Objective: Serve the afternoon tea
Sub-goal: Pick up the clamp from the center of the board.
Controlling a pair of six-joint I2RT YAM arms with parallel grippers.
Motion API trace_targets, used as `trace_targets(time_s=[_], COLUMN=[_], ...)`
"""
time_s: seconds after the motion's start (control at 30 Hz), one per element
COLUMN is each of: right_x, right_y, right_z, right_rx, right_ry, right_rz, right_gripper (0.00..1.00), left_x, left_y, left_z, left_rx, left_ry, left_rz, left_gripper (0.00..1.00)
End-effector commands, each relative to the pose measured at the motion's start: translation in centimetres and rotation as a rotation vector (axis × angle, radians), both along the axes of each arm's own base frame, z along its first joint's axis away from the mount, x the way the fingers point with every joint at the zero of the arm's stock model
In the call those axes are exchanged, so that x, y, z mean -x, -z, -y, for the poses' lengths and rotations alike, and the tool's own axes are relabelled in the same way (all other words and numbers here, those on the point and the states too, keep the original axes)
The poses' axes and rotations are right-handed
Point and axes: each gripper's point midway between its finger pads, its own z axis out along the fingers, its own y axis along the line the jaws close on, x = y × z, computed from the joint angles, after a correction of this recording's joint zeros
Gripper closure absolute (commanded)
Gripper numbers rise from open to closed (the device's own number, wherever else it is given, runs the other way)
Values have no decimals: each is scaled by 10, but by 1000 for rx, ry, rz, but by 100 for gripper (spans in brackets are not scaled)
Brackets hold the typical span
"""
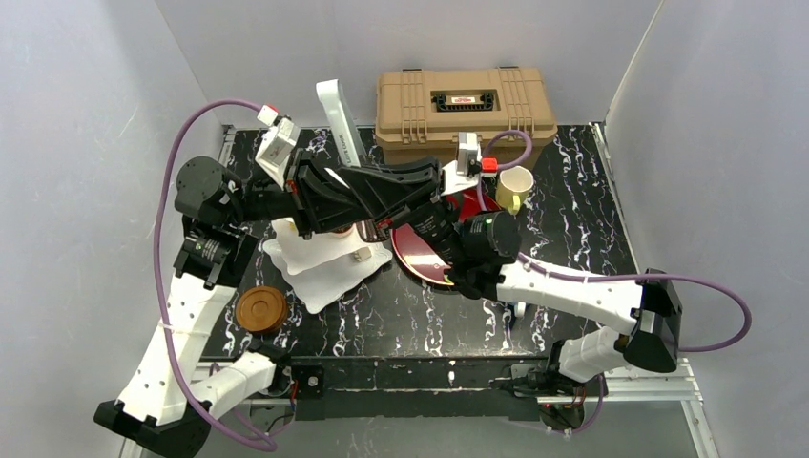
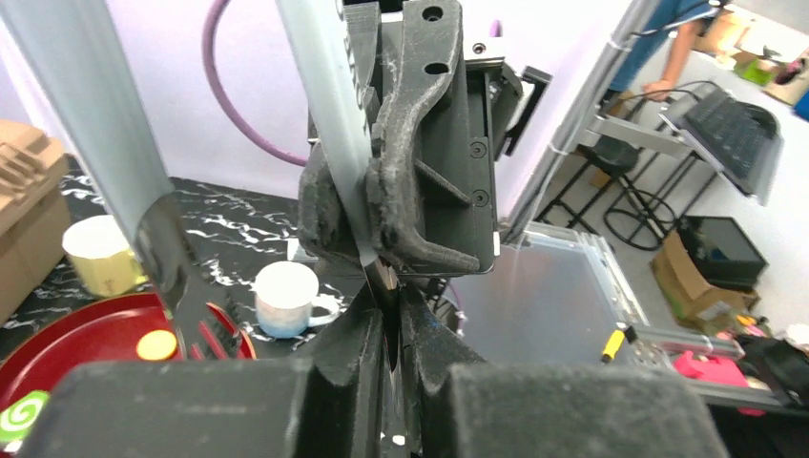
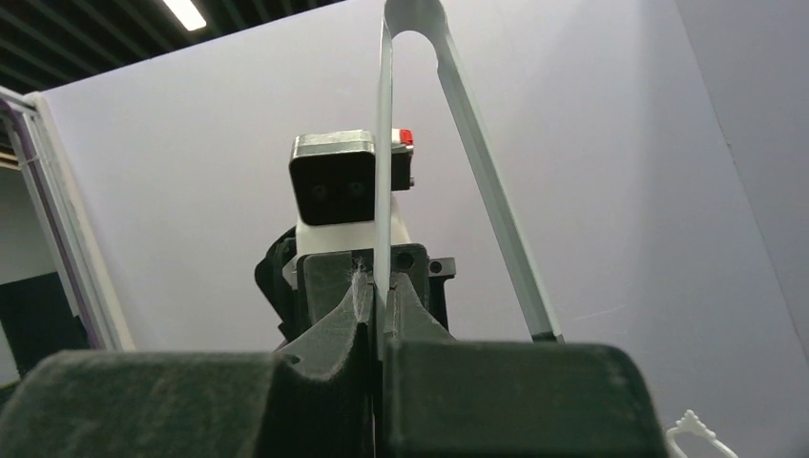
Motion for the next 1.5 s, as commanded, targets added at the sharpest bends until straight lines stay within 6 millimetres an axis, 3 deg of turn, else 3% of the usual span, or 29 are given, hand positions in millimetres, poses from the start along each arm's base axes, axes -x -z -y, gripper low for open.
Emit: trace_targets(time_s=[0.0, 0.07, 0.13, 0.3, 0.37, 0.4, 0.47, 0.6, 0.77, 0.97, 1.27, 1.47], right_x=[13, 12, 13, 18, 24, 30, 38, 44, 27, 0, 30, 19], right_y=[-36, -33, -29, -14, -6, -4, 8, 12, 22, 49, 48, 60], right_z=[26, 27, 30, 39, 44, 46, 50, 52, 42, 34, 22, 19], right_rx=[-107, -72, -3, 376, 537, 603, 746, 913, 1023, 1089, 962, 1014], right_ry=[30, 44, 55, 82, 56, 31, -11, -46, -52, -119, -311, -285], right_rz=[65, 60, 60, 85, 105, 119, 134, 218, 244, 189, 317, 344], right_gripper=[99, 95, 82, 32, 6, 2, 2, 2, 2, 2, 2, 2], left_x=[14, 17, 20, 25, 24, 24, 26, 31, 39, 37, 32, 39], left_y=[-7, -5, -1, 18, 24, 28, 33, 39, 49, 67, 78, 82], left_z=[-3, -4, -4, -8, -10, -10, -10, -10, -15, -20, -21, -23], left_rx=[8, 3, -8, -78, -99, -112, -123, -137, -177, -227, -253, -257], left_ry=[29, 42, 58, 68, 63, 66, 83, 130, 144, 103, 82, 105], left_rz=[78, 91, 107, 187, 234, 244, 244, 228, 253, 304, 312, 309], left_gripper=[100, 100, 100, 100, 100, 100, 100, 100, 100, 100, 100, 100])
